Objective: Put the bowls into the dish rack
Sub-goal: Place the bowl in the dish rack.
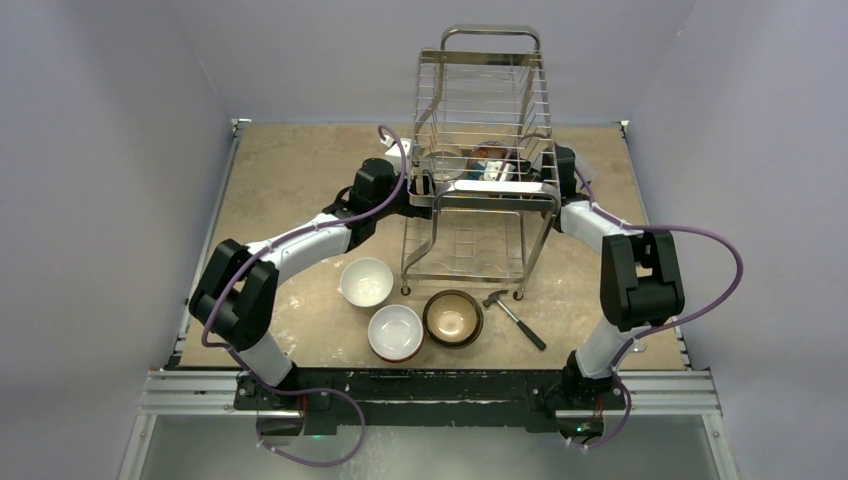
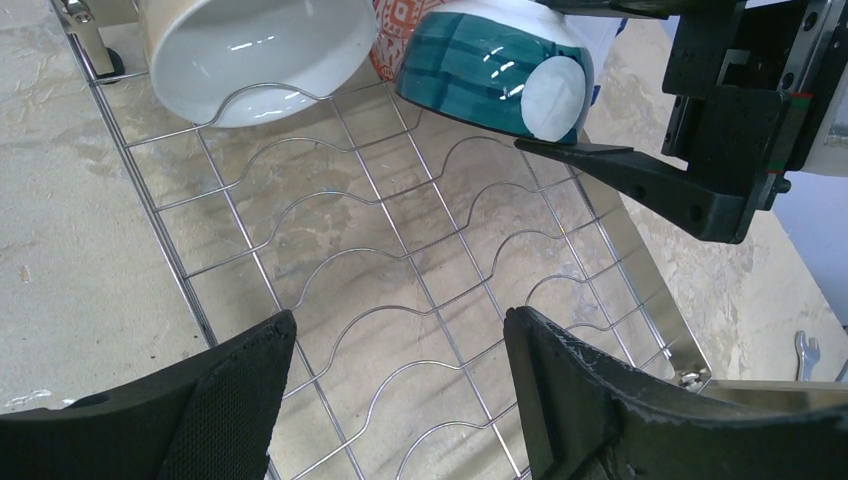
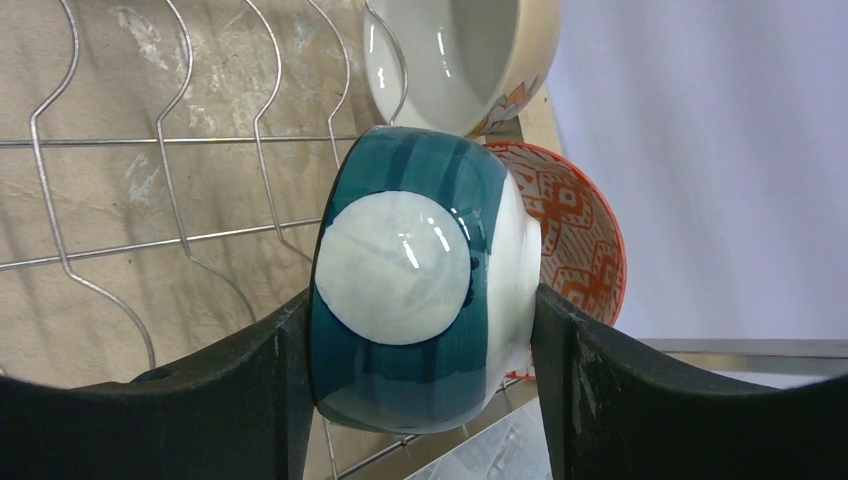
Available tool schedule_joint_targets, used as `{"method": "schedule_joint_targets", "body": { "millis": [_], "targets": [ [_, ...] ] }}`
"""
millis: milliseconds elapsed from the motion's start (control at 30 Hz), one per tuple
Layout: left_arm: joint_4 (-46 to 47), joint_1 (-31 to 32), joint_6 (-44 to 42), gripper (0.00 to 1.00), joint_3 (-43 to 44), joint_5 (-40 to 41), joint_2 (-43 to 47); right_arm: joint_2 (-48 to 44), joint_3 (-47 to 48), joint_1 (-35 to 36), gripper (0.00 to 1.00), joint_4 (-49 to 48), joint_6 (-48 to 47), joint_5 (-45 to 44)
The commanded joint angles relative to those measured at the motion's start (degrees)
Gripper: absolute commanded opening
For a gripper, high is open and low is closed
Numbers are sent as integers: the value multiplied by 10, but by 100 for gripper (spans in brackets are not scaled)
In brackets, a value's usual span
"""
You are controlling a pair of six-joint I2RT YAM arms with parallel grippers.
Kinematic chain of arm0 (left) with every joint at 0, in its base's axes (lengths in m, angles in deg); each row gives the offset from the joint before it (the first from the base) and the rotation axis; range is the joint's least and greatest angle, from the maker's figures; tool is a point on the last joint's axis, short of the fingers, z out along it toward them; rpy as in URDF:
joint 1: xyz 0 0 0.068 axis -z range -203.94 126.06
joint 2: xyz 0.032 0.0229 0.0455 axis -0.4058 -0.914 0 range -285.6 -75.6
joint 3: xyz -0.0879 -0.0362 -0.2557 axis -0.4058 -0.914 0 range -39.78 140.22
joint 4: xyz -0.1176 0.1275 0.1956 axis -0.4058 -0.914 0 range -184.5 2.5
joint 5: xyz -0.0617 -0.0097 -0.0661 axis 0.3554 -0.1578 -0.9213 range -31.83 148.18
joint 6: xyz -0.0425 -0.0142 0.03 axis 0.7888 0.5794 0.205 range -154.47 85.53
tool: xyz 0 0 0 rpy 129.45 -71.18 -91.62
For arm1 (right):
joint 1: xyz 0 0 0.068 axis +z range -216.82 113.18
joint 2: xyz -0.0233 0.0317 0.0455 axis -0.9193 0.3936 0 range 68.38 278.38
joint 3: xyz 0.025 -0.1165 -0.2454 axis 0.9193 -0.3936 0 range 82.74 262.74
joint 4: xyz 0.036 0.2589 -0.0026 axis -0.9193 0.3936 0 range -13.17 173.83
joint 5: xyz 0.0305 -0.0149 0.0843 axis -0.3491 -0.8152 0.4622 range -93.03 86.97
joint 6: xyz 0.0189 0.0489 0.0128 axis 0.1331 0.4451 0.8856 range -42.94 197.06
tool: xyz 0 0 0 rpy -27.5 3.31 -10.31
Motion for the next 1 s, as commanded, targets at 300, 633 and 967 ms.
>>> {"method": "schedule_joint_targets", "body": {
  "millis": [300, 633, 967],
  "targets": [
    [23, -6, 6, 74, 22, -11, 0, 0, 32, 3, 0, 125, -12, -10],
    [26, -6, 10, 74, 22, -16, -5, 27, 67, 6, 0, 189, -23, -9],
    [26, -8, 12, 74, 23, -20, -8, 14, 35, 18, 62, 111, 27, -70]
  ]
}}
